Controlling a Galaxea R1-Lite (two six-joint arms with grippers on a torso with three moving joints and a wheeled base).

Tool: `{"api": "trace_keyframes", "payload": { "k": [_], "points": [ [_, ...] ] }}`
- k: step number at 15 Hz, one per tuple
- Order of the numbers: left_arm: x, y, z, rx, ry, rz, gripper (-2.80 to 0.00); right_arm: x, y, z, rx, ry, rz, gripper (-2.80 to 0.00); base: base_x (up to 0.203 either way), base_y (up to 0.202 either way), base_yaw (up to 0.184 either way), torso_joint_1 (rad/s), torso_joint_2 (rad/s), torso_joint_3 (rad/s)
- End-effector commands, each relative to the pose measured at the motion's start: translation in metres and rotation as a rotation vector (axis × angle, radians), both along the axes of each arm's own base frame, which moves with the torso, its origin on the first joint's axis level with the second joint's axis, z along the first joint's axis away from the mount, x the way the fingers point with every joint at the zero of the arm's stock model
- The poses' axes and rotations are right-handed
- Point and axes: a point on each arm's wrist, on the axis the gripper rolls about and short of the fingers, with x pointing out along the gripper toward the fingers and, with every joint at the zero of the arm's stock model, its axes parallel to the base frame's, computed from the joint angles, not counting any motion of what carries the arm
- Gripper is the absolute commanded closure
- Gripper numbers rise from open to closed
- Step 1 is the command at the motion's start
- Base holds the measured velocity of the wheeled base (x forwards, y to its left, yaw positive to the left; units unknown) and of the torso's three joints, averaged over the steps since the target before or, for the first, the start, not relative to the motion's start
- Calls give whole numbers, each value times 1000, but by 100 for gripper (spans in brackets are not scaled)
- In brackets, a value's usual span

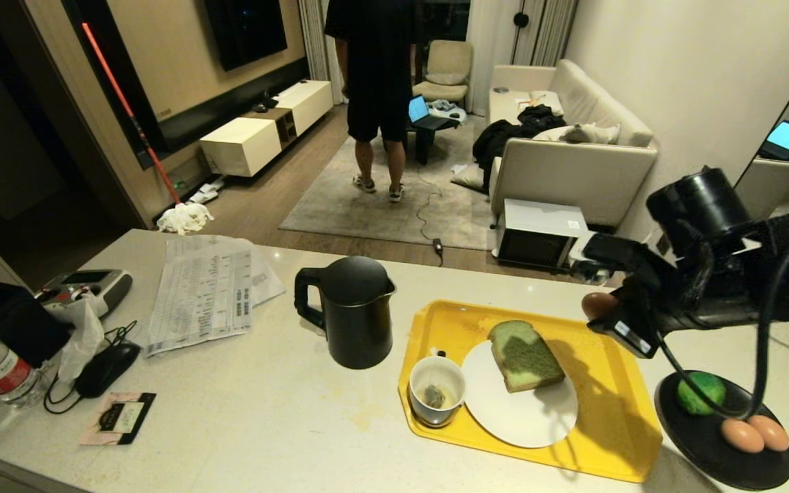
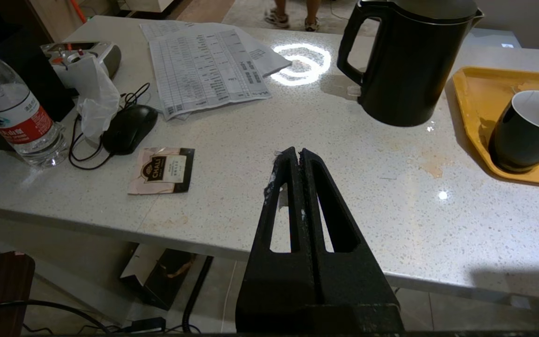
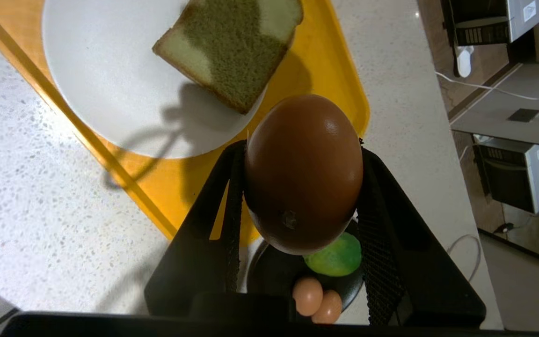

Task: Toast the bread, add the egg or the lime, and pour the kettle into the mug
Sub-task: Put the egg in the bowl

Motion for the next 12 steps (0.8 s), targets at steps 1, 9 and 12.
{"api": "trace_keyframes", "payload": {
  "k": [1,9,12],
  "points": [
    [0,0,0,0,-1,1,0,12,13,-42,-52,75,15,0,0,0,0,0,0,0],
    [0,0,0,0,-1,1,0,19,31,-103,-95,122,61,0,0,0,0,0,0,0],
    [0,0,0,0,-1,1,0,22,35,-112,-92,126,72,0,0,0,0,0,0,0]
  ]
}}
